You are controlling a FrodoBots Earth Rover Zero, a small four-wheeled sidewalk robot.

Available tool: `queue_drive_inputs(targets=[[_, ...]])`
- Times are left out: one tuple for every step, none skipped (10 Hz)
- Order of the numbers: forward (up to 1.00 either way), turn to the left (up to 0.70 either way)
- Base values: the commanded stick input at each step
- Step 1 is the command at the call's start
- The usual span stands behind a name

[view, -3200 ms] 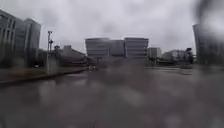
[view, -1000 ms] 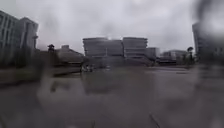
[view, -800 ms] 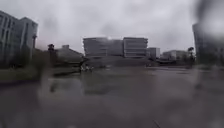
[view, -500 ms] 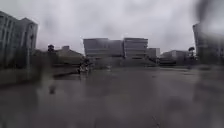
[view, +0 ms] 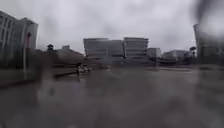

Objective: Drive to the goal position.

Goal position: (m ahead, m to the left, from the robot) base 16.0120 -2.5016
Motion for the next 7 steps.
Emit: queue_drive_inputs(targets=[[1.0, 0.0], [1.0, 0.0], [1.0, 0.0], [1.0, 0.0], [1.0, 0.0], [1.0, -0.07], [1.0, -0.22]])
